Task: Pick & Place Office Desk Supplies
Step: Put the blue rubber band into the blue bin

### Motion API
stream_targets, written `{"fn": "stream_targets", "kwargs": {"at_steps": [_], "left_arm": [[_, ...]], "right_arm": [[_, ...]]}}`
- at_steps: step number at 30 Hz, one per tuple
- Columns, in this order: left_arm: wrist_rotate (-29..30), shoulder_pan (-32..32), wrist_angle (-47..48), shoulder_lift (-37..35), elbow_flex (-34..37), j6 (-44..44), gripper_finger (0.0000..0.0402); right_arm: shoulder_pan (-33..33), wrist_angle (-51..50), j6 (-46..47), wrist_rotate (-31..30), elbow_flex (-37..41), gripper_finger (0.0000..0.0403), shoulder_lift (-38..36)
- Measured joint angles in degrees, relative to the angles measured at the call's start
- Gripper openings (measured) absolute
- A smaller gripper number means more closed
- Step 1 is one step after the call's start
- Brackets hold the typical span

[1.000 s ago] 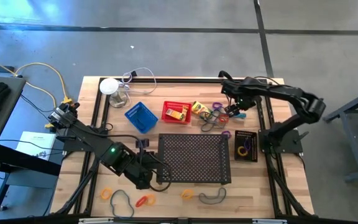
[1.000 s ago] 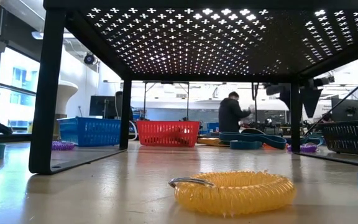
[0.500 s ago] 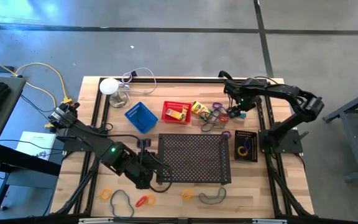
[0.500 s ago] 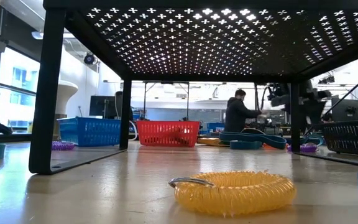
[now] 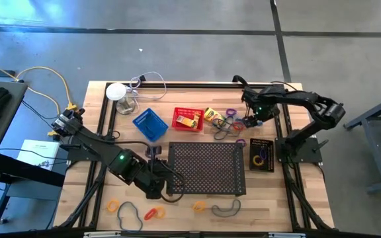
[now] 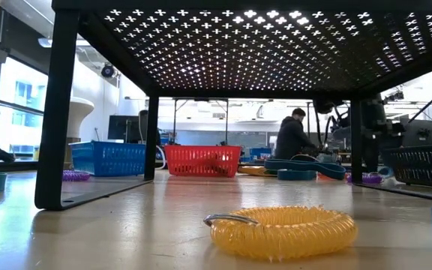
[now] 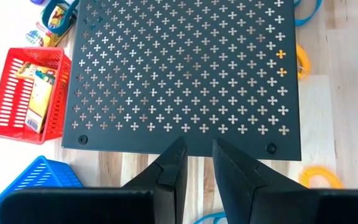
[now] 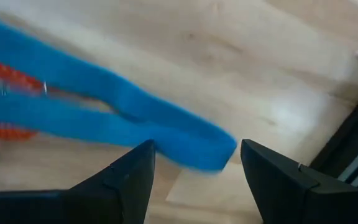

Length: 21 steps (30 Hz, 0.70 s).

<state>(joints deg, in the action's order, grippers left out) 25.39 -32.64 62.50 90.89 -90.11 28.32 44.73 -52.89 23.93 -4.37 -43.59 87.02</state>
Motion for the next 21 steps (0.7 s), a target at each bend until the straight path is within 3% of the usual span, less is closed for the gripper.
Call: {"fn": "stream_targets", "kwargs": {"at_steps": [8, 21], "left_arm": [[0.0, 0.2, 0.0, 0.0, 0.0, 0.0, 0.0069], [0.0, 0.2, 0.0, 0.0, 0.0, 0.0, 0.0069]], "right_arm": [[0.0, 4.1, -1.1, 1.8, 0.0, 0.0187, 0.0], [0.0, 6.7, -2.1, 2.0, 3.6, 0.0028, -0.2]]}}
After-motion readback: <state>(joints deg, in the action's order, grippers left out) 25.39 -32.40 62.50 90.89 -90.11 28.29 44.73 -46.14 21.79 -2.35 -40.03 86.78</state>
